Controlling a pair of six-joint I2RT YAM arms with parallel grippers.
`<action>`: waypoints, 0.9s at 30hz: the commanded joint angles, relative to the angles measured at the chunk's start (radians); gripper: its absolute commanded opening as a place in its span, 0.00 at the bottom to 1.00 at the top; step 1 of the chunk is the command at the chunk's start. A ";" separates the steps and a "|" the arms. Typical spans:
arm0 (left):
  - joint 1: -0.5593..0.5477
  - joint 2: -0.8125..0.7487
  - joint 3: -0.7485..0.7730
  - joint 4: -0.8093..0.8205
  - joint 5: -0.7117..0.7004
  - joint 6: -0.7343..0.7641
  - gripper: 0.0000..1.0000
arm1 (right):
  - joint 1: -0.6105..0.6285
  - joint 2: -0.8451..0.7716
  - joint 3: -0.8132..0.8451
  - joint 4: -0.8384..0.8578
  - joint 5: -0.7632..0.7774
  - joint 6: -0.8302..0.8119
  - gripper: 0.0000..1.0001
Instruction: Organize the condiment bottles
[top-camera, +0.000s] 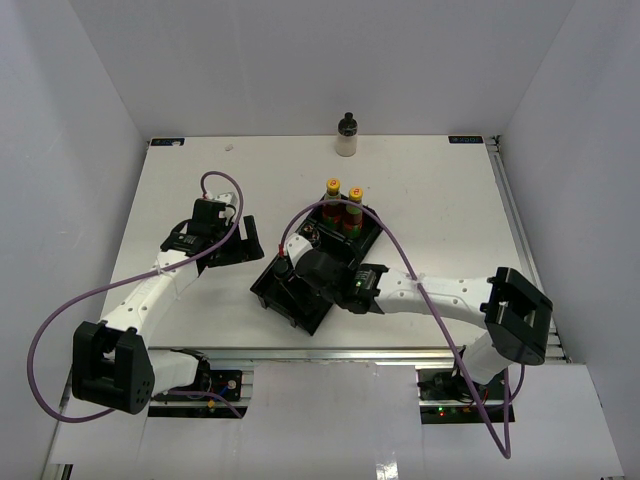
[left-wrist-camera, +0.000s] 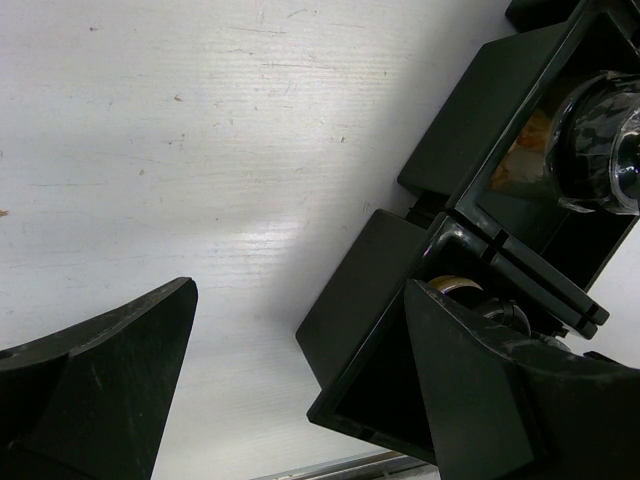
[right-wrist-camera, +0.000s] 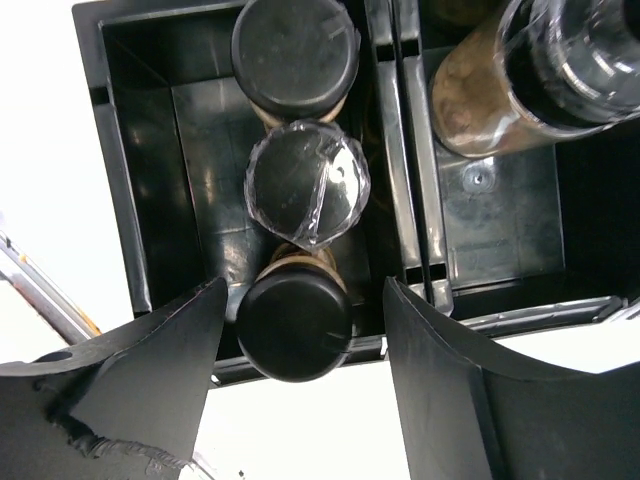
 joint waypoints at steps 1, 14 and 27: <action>0.006 -0.033 0.039 -0.007 0.011 -0.005 0.96 | 0.006 -0.038 0.063 -0.049 0.048 0.012 0.73; 0.006 -0.051 0.032 -0.001 0.049 -0.004 0.96 | -0.024 -0.204 0.243 -0.337 0.246 0.004 0.77; 0.006 -0.081 0.049 0.029 0.147 -0.033 0.95 | -0.624 0.033 0.723 -0.186 -0.026 -0.124 0.87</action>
